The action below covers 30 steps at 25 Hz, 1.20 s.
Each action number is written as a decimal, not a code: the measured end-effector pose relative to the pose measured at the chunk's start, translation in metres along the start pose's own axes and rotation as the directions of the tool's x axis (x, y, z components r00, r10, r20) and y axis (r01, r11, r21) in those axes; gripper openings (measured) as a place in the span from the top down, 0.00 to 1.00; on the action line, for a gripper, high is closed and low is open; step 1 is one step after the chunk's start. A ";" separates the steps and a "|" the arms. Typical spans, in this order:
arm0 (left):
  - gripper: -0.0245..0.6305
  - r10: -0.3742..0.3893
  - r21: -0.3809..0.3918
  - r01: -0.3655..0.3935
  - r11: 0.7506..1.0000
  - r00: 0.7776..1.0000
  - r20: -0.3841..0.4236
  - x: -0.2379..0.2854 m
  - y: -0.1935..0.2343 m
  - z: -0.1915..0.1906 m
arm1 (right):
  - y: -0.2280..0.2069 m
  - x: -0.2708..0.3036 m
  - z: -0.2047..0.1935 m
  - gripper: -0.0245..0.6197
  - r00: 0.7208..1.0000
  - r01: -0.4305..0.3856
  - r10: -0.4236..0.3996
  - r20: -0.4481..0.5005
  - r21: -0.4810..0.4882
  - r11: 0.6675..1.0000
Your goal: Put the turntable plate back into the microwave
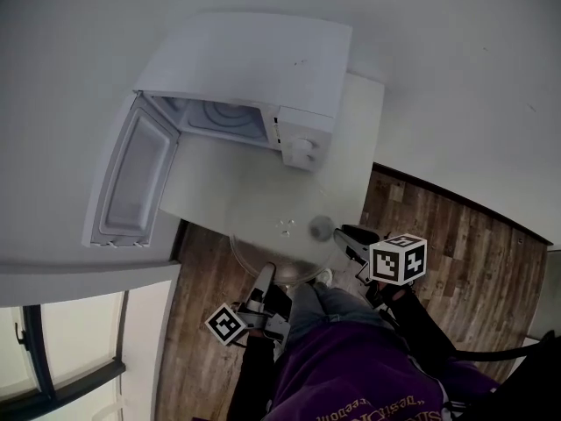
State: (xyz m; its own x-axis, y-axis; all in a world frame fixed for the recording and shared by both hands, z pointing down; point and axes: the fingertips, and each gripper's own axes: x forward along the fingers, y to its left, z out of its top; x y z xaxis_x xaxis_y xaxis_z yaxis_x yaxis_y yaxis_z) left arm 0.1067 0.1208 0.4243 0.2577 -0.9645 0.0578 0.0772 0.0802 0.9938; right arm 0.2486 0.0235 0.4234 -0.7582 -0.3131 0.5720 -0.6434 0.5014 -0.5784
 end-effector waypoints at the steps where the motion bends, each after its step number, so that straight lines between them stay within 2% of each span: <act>1: 0.90 -0.014 0.000 0.014 1.000 1.000 0.024 -0.002 -0.002 0.003 | 0.005 0.003 0.004 0.82 1.000 -0.013 0.013 0.000 -0.032 0.999; 8: 0.89 -0.101 -0.011 0.105 0.994 0.981 0.163 -0.011 -0.022 0.029 | 0.039 0.024 0.037 0.81 0.995 -0.075 0.085 0.042 -0.207 0.976; 13: 0.89 -0.156 0.007 0.158 0.987 0.966 0.205 -0.010 -0.038 0.051 | 0.064 0.034 0.063 0.81 0.994 -0.061 0.087 0.065 -0.321 0.945; 17: 0.88 -0.174 0.025 0.173 0.985 0.962 0.210 -0.001 -0.050 0.085 | 0.081 0.045 0.075 0.81 0.996 -0.025 0.060 0.072 -0.413 0.910; 21: 0.89 -0.182 0.033 0.179 0.983 0.966 0.184 0.014 -0.057 0.128 | 0.092 0.067 0.083 0.81 0.996 0.010 0.026 0.086 -0.399 0.917; 26: 0.88 -0.163 0.082 0.155 0.984 0.982 0.096 0.041 -0.064 0.172 | 0.111 0.101 0.093 0.81 0.993 0.057 -0.016 0.116 -0.360 0.931; 30: 0.87 -0.163 0.106 0.160 0.981 0.986 0.018 0.067 -0.068 0.194 | 0.121 0.118 0.100 0.81 0.988 0.098 -0.052 0.144 -0.335 0.937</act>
State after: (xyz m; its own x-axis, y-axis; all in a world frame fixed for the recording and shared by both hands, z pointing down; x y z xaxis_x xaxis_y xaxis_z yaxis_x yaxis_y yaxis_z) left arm -0.0682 0.0015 0.3795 0.2241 -0.9691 -0.1030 0.0151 -0.1022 0.9947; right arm 0.0706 -0.0336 0.3631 -0.7312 -0.4515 0.5114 -0.6418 0.7094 -0.2913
